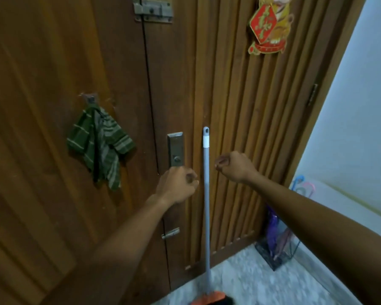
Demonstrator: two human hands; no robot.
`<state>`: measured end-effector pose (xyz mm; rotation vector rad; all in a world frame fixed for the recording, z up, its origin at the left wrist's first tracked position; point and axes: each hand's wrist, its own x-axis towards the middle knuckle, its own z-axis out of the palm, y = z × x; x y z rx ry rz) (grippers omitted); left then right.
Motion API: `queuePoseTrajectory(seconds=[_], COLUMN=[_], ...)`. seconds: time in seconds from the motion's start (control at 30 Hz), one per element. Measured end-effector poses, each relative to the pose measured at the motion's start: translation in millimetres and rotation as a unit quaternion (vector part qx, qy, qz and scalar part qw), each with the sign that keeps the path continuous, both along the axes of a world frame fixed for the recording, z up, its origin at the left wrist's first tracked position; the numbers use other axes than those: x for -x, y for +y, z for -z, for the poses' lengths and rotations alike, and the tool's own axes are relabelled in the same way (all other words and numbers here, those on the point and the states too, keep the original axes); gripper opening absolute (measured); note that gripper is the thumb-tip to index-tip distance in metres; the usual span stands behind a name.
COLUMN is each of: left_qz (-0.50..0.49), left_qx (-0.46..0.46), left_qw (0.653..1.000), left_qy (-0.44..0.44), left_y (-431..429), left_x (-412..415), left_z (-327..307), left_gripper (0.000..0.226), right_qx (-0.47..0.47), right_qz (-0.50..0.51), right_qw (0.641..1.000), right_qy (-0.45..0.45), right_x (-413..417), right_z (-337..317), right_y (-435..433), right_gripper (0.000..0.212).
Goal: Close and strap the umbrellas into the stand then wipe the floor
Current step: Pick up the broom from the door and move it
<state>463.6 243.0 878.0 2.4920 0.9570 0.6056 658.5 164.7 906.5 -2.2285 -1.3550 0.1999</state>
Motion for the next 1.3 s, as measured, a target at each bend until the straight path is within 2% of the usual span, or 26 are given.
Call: queuePoseTrajectory(seconds=[0.23, 0.3, 0.37, 0.43, 0.5, 0.6, 0.73, 0.93, 1.03, 1.3], left_qz=[-0.021, -0.041, -0.097, -0.144, -0.124, -0.118, -0.134, -0.111, -0.087, -0.036], left_qx=[0.125, 0.132, 0.121, 0.113, 0.146, 0.188, 0.219, 0.254, 0.253, 0.290], left_qw=[0.991, 0.990, 0.988, 0.983, 0.981, 0.972, 0.961, 0.957, 0.960, 0.949], left_qy=[-0.033, -0.030, -0.020, -0.015, -0.040, -0.082, -0.103, -0.083, -0.084, -0.118], left_y=[23, 35, 39, 49, 54, 64, 71, 80, 78, 43], left_x=[-93, -120, -132, -149, -158, -167, -173, -175, -171, -154], left_z=[68, 91, 110, 134, 147, 152, 154, 145, 144, 150], left_gripper=[0.045, 0.054, 0.051, 0.048, 0.042, 0.033, 0.024, 0.016, 0.016, 0.012], right_qx=[0.011, 0.020, 0.012, 0.012, 0.014, 0.009, -0.029, -0.030, -0.027, 0.005], right_qz=[-0.024, -0.038, -0.052, -0.077, -0.107, -0.162, -0.205, -0.223, -0.227, -0.185], right_qw=[0.998, 0.996, 0.992, 0.987, 0.982, 0.972, 0.958, 0.950, 0.951, 0.967], right_qy=[0.055, 0.082, 0.111, 0.137, 0.155, 0.171, 0.196, 0.217, 0.207, 0.177], right_x=[-59, -80, -87, -101, -109, -118, -127, -131, -130, -121], right_z=[43, 61, 72, 85, 96, 108, 115, 115, 110, 103], right_y=[46, 70, 83, 99, 112, 128, 133, 129, 118, 68], right_gripper=[0.006, 0.009, 0.006, 0.019, 0.028, 0.010, 0.023, 0.029, 0.019, 0.030])
